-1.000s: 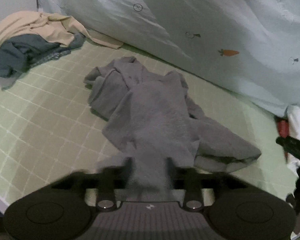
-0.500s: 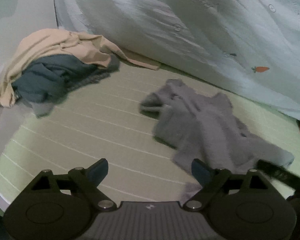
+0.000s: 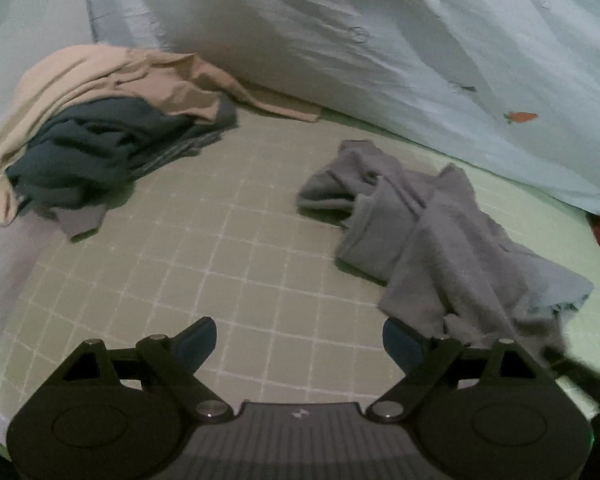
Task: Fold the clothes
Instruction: 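Lay the grey sweatshirt on the sheet and open both grippers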
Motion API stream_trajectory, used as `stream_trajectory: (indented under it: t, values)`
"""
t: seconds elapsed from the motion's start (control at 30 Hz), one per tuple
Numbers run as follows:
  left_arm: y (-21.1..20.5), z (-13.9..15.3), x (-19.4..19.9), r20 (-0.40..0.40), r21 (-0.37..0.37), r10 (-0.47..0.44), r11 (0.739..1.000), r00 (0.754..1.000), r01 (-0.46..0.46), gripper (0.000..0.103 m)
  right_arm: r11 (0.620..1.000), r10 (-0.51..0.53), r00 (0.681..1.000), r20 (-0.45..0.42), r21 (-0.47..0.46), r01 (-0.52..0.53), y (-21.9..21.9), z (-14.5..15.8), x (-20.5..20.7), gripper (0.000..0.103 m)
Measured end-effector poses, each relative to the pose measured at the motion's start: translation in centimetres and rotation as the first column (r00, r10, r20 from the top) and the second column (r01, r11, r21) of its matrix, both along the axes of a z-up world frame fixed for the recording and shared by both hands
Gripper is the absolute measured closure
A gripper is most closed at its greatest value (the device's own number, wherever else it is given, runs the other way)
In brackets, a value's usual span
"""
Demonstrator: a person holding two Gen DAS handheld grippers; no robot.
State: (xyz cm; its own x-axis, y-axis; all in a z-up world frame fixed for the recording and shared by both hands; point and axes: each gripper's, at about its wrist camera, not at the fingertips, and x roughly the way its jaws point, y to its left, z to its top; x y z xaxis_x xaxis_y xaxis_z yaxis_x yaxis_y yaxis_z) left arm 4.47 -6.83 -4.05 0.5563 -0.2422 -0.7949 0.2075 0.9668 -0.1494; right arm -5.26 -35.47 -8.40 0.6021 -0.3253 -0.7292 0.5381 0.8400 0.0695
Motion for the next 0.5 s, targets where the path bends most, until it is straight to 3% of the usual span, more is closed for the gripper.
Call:
stream_trajectory:
  t: [0.17,0.27,0.33,0.4,0.47,0.5]
  values:
    - [-1.8,-0.6,-0.3,-0.012,-0.007,0.015,1.0,1.0,-0.015,0.013,0.965,-0.15,0.984,0.096,-0.203,0.167,-7.1,4.7,-4.1,0.1]
    - [-2.9,-0.7,-0.5,-0.017,-0.015,0.049,0.999,0.999,-0.049,0.013,0.889,-0.269,0.951,0.154,-0.339,0.307,-12.8,7.2,-5.9,0.1]
    - [-3.8,-0.6,-0.7,-0.019,-0.016,0.08,0.997,0.997,-0.081,0.013,0.832,-0.358,0.912,0.198,-0.375,0.408,-17.1,8.6,-7.1,0.1]
    - [-4.7,-0.4,-0.8,-0.022,-0.021,0.11,0.994,0.994,-0.11,0.013,0.803,-0.422,0.883,0.203,-0.367,0.469,-21.0,9.3,-8.1,0.099]
    - [-5.7,-0.3,-0.7,-0.028,-0.022,0.14,0.99,0.99,-0.141,0.013,0.796,-0.462,0.878,0.126,-0.378,0.473,-24.0,8.9,-8.2,0.091]
    - [-6.1,-0.2,-0.6,-0.029,-0.02,0.155,0.988,0.987,-0.156,0.013,0.802,-0.465,0.88,0.098,-0.375,0.465,-24.8,8.4,-8.3,0.077]
